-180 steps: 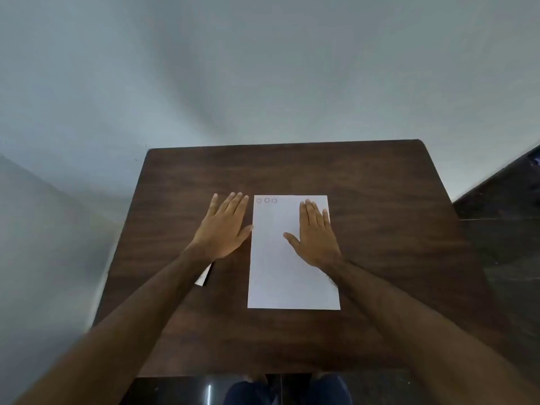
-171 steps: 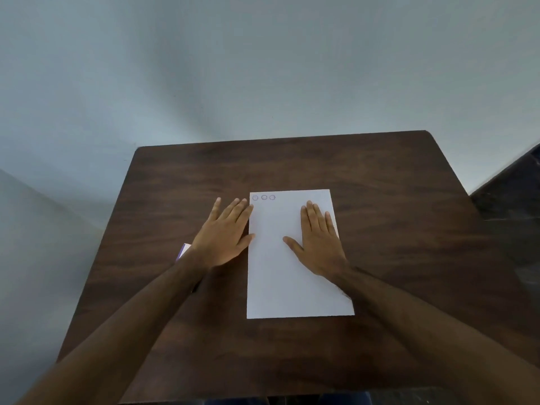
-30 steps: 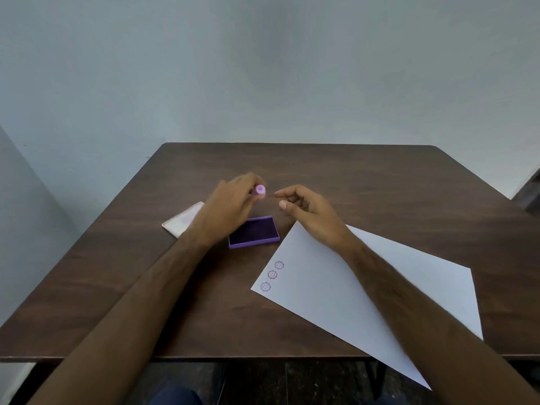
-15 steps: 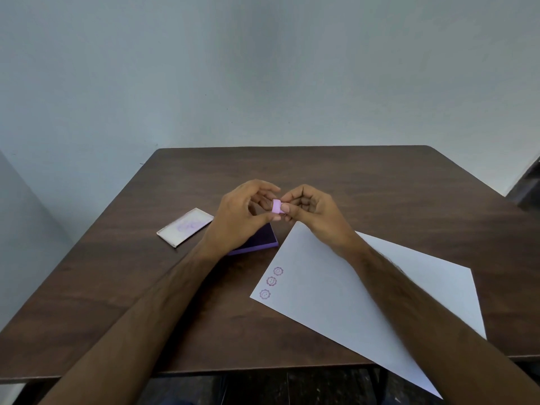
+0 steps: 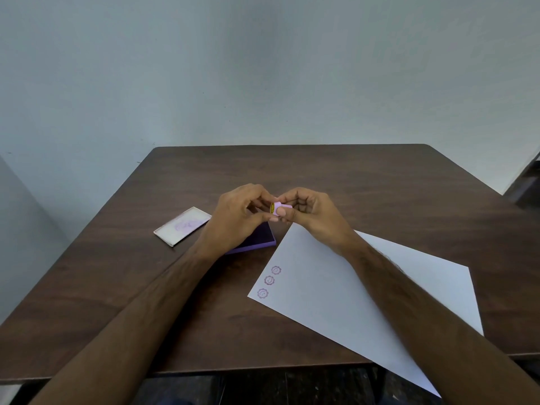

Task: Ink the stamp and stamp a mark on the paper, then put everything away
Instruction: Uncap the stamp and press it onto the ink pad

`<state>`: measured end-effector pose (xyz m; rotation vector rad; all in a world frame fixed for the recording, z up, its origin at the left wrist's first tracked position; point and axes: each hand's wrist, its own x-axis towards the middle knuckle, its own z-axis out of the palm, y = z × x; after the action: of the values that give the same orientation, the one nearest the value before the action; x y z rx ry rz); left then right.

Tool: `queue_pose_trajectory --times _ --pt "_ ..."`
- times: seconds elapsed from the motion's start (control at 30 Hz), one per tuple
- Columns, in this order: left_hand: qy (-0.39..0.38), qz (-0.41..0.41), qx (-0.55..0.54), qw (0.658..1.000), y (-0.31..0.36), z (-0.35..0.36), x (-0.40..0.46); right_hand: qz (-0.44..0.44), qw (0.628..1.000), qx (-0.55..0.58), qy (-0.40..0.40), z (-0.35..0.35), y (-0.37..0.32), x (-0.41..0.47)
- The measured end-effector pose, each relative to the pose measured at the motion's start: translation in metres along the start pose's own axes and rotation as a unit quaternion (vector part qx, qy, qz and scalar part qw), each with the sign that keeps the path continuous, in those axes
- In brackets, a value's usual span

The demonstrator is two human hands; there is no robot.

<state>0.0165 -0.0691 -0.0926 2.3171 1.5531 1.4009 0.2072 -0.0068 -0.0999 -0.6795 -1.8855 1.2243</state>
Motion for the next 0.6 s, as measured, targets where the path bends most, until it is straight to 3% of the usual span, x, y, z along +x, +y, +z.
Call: queue_pose_trajectory --times 0.4,0.6 --pt "0.036 -0.116 -0.066 0.990 -0.005 -0.005 0.000 0.008 0.999 0.011 0.038 -0.003 0.000 0.001" --pt "-0.042 -0.166 0.125 0.977 -0.033 -0.016 -0.001 0.031 0.998 -0.007 0.051 -0.003 0.001 0.001"
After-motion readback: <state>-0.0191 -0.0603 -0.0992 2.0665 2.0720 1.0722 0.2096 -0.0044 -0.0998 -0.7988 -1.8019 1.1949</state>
